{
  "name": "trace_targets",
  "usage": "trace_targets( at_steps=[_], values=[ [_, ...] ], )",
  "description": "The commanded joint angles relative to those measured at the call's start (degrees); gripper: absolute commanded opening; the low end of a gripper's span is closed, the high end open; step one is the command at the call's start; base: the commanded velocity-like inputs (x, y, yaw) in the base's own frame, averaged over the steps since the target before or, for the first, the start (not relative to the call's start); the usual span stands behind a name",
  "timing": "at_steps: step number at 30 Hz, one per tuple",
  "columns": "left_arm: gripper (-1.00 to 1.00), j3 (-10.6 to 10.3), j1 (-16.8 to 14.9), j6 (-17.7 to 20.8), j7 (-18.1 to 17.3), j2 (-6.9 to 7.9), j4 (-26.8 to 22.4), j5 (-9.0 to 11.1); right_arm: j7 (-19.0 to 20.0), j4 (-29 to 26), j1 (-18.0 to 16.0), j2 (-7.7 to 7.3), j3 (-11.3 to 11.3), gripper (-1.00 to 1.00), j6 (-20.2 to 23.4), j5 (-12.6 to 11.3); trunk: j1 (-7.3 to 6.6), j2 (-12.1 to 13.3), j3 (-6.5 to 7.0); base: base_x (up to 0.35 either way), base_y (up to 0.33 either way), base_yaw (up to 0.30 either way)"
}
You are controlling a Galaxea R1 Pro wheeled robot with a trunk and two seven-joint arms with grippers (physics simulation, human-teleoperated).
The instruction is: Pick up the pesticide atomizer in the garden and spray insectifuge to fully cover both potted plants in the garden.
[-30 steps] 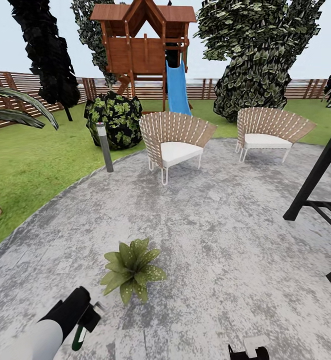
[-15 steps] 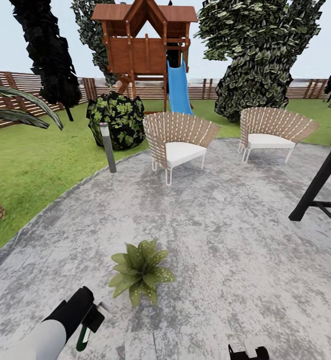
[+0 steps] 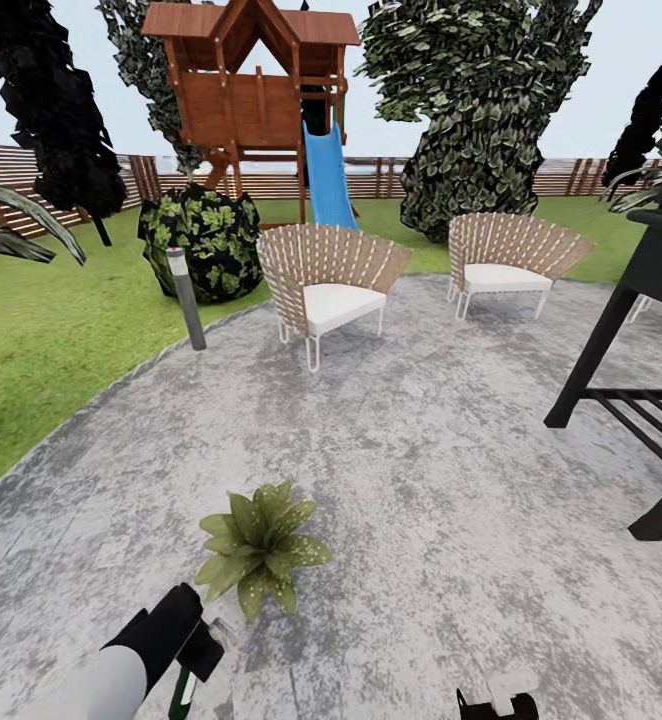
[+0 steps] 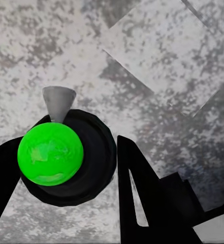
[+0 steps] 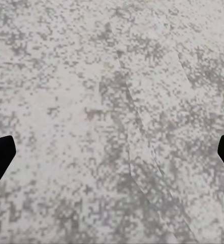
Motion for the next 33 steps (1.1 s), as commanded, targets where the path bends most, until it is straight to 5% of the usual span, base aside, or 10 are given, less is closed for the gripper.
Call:
trace_targets(
  at_steps=[1,13,21,33],
  values=[
    [-1.00,0.10,-0.01,0.02,-0.49,-0.25,0.34,-0.81,-0.56,0.06,-0.03,0.00,0.43,1.00,-0.06,0.38,-0.01,-0.02,-0.05,0.000,0.000,-0.004],
    [-1.00,-0.10,0.00,-0.04,-0.41,-0.29,0.71,-0.91,-0.56,-0.01,-0.03,0.00,0.43,1.00,-0.06,0.38,-0.01,-0.02,-0.05,-0.102,0.000,0.000],
    [-1.00,0.14,-0.03,0.02,-0.41,-0.11,0.17,-0.65,-0.56,0.03,-0.03,0.00,0.43,1.00,-0.06,0.36,-0.01,-0.02,-0.05,-0.066,0.308,-0.020],
    [-1.00,0.02,-0.02,0.02,-0.41,-0.01,0.07,-0.66,-0.56,0.02,-0.03,0.00,0.43,1.00,-0.06,0.37,-0.01,-0.02,-0.05,-0.017,0.334,-0.272]
  ],
)
